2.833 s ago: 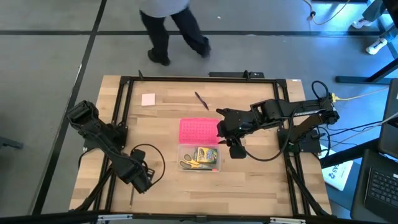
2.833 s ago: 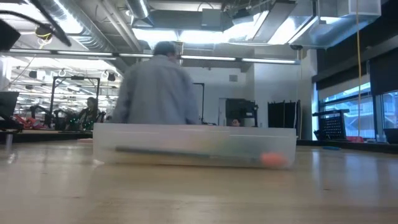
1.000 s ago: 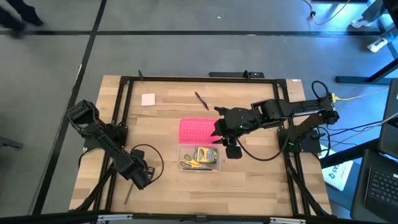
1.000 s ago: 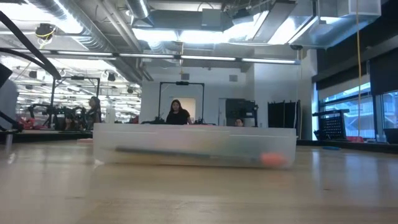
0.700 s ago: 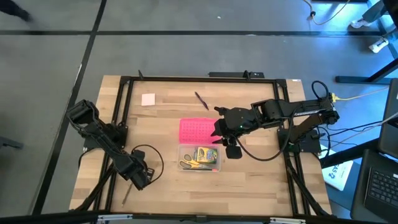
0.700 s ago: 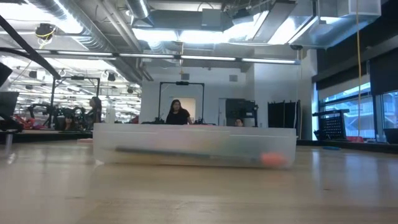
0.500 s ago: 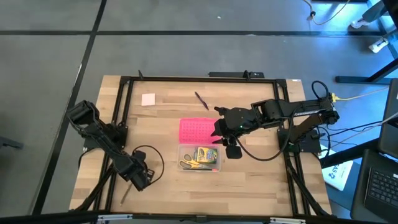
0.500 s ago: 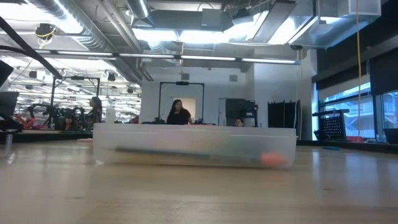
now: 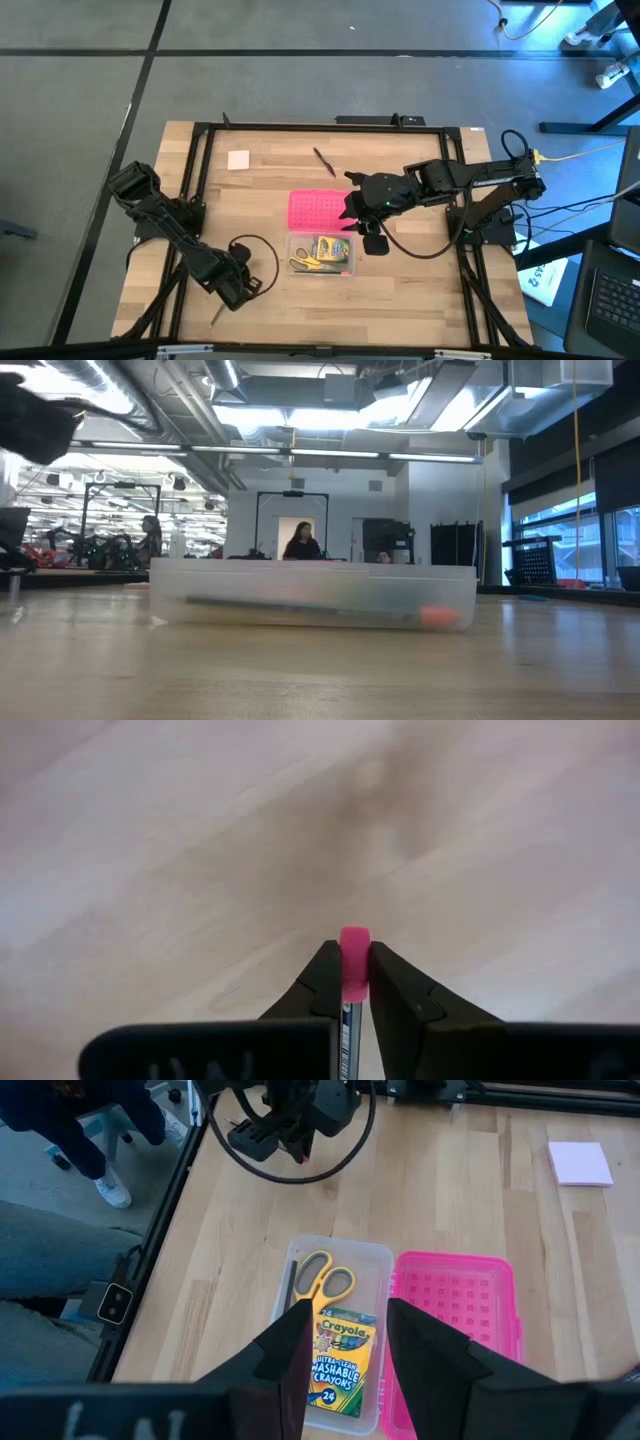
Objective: Pack school essentials
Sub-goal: Put the black pencil into the pink supply box
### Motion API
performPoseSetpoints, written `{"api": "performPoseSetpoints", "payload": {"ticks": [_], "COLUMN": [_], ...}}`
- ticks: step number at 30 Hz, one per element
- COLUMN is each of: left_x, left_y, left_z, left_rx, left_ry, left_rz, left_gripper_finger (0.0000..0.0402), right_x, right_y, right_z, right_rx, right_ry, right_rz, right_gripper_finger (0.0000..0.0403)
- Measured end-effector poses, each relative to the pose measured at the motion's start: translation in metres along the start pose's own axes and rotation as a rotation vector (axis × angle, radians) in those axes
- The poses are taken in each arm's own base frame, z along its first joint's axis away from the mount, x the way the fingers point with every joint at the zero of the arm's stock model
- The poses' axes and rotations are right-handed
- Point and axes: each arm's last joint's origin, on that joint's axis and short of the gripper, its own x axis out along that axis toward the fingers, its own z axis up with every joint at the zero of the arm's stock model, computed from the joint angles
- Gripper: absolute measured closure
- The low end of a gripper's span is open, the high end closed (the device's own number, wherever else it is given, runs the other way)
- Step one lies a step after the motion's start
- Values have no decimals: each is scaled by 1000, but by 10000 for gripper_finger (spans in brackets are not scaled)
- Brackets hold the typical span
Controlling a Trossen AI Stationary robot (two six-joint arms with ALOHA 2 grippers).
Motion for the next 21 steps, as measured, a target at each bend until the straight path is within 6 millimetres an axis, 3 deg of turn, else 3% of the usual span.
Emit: {"api": "performPoseSetpoints", "payload": {"ticks": [21], "left_x": [-34], "left_y": [-52], "left_z": [64], "left_rx": [420], "left_ry": [-111], "left_rz": [-151], "left_gripper_finger": [382], "right_x": [0], "right_y": [0], "right_z": [0], "right_rx": [0], "right_ry": [0], "right_rz": [0], "right_gripper_finger": [270]}}
